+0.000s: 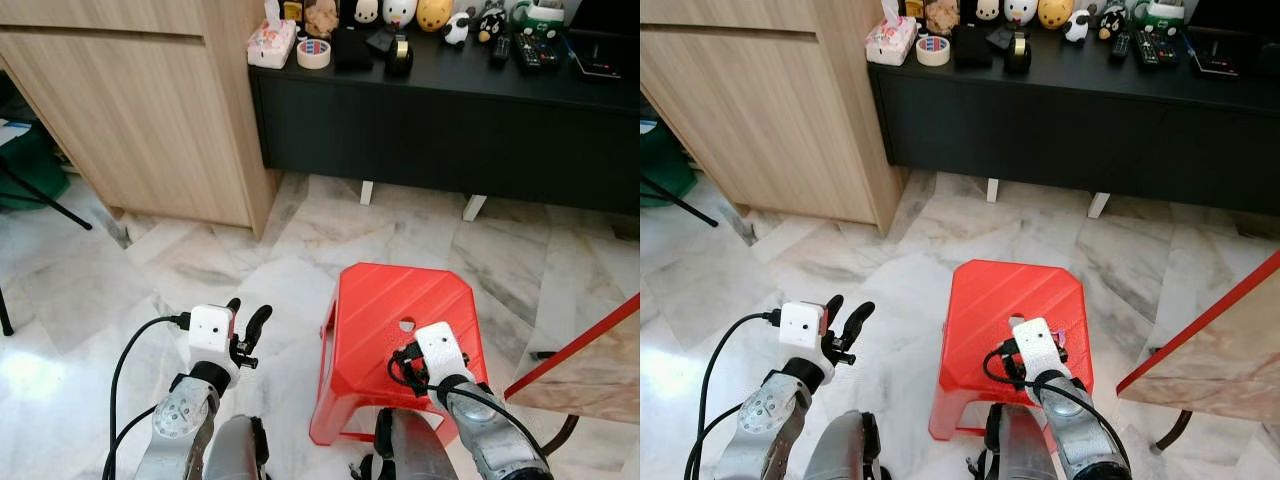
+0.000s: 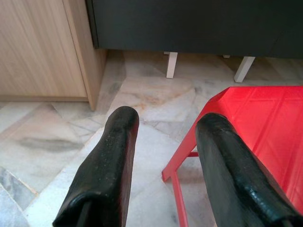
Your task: Hang keys on a hook
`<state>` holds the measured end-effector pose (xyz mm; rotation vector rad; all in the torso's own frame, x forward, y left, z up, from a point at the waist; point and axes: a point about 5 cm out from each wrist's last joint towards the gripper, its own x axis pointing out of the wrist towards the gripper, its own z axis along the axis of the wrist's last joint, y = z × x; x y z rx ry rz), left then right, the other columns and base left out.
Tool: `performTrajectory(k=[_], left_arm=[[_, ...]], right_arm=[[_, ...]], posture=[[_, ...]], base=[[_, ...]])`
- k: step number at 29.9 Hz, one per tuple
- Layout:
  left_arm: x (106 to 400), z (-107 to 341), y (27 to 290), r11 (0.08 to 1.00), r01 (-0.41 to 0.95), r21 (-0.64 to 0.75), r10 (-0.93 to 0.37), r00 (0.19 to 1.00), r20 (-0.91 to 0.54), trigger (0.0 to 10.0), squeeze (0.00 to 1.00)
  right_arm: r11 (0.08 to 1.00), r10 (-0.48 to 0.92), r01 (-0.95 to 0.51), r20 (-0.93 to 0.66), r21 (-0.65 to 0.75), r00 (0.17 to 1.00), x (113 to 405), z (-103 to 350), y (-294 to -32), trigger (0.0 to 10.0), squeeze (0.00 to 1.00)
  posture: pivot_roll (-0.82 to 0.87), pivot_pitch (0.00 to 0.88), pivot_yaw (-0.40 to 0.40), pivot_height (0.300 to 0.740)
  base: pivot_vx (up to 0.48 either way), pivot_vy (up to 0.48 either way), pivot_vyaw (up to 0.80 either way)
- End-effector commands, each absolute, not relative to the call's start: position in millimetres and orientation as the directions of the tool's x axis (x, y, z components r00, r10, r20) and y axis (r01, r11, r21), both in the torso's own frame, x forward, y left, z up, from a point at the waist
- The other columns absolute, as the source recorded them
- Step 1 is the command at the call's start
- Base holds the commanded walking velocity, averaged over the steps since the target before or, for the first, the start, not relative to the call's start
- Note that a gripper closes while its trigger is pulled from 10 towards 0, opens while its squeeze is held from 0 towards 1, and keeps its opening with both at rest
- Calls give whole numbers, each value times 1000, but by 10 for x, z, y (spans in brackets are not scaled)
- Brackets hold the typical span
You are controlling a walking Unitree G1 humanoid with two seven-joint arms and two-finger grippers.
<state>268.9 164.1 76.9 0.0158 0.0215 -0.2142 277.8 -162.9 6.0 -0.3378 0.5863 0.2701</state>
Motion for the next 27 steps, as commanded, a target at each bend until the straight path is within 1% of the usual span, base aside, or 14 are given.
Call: performTrajectory(k=[1, 5, 9, 13, 16, 18, 21, 27], left_arm=[[2665, 722, 1681, 978, 207, 28, -205, 978, -46, 10000, 0], [2669, 721, 1684, 978, 207, 29, -205, 978, -47, 10000, 0], [2672, 721, 1682, 978, 209, 29, -207, 977, -48, 10000, 0], [2674, 723, 1689, 978, 207, 31, -206, 977, -48, 10000, 0], [2673, 722, 1696, 978, 207, 34, -205, 978, -50, 10000, 0], [2671, 719, 1702, 978, 205, 36, -203, 978, -52, 10000, 0], [2666, 717, 1701, 978, 206, 36, -204, 978, -53, 10000, 0], [2657, 710, 1700, 978, 206, 36, -204, 977, -55, 10000, 0]], right_arm=[[871, 188, -420, -616, -256, 765, 2752, 59, -1626, 10000, 0], [822, 180, -476, -649, -314, 739, 2745, 56, -1680, 10000, 0], [807, 183, -502, -675, -313, 715, 2744, 42, -1697, 10000, 0], [788, 199, -542, -712, -292, 674, 2727, 8, -1684, 10000, 0], [784, 198, -549, -723, -288, 662, 2725, -11, -1686, 10000, 0], [778, 195, -565, -750, -273, 632, 2706, -58, -1703, 10000, 0], [773, 181, -569, -762, -280, 622, 2692, -96, -1731, 10000, 0], [787, 141, -539, -761, -302, 633, 2716, -111, -1794, 10000, 0]], posture=[[66, 166, -26, 623], [63, 166, -24, 623], [62, 166, -24, 623], [67, 168, -23, 623], [67, 168, -23, 623], [68, 169, -21, 623], [72, 170, -21, 623], [73, 173, -19, 623]], base=[[0, 0, 0], [0, 0, 0], [0, 0, 0], [0, 0, 0], [0, 0, 0], [0, 0, 0], [0, 0, 0], [0, 0, 0]])
